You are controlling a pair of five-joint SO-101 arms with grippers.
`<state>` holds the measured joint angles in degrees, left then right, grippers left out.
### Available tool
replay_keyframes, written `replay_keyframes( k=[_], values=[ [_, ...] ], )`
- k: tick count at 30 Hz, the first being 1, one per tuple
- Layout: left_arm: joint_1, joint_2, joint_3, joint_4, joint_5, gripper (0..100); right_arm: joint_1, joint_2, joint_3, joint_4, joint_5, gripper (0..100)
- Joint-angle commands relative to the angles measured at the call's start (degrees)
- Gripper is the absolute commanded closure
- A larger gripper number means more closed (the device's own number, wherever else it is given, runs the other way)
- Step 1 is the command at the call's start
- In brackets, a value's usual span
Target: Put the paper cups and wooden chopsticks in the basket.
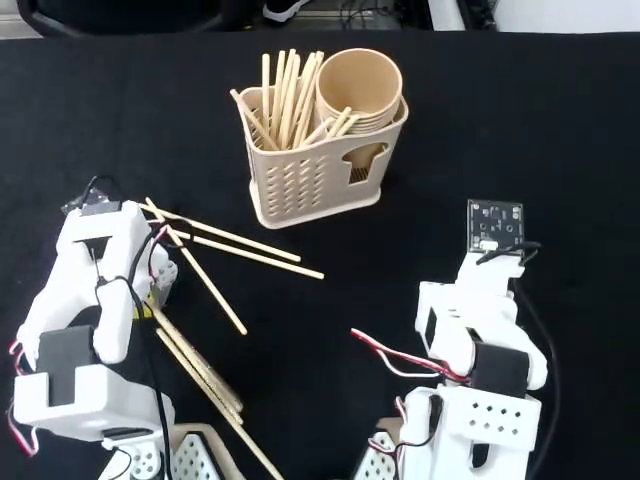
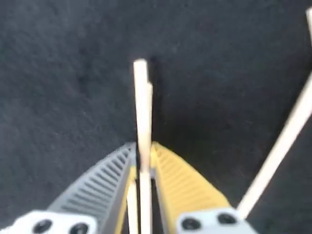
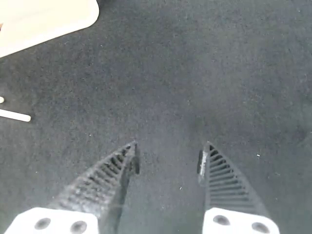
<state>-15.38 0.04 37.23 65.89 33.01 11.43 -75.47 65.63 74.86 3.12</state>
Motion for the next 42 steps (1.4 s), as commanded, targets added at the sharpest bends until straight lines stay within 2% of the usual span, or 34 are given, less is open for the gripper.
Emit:
replay_keyframes(
  k=[1,8,13,16,23,27,32,36,42],
  values=[
    [0.0,-1.1,-0.1,-0.5,-0.4,97,-0.4,-0.1,-1.6,-1.3,-0.4,78.9],
    [0.2,-5.2,-3.9,0.4,-0.1,97,-0.5,-0.1,-1.6,-1.1,-0.4,79.0],
    [4.5,-19.0,-9.9,6.4,-0.4,97,-0.4,-0.3,-1.7,-0.6,-0.5,79.0],
    [6.4,-29.4,-13.5,7.0,-1.0,97,-0.4,-0.4,-1.7,-0.6,-0.5,79.0],
    [6.7,-46.6,-23.3,2.7,-10.1,97,-0.4,-0.6,-1.7,-0.8,-0.5,79.0],
    [6.7,-51.4,-28.1,-6.2,-10.7,97,-0.4,-0.6,-1.7,-0.8,-0.5,79.0],
    [6.9,-52.0,-32.1,-25.1,-13.2,97,-0.4,-0.6,-1.7,-0.9,-0.5,79.0],
    [14.6,-47.6,-31.3,-39.1,-17.2,97,0.2,-0.6,-1.7,-0.9,-0.5,79.0],
    [28.2,-40.3,-28.3,-49.5,-28.8,97,2.5,-0.7,-1.7,-0.9,-0.5,79.0]
  ],
)
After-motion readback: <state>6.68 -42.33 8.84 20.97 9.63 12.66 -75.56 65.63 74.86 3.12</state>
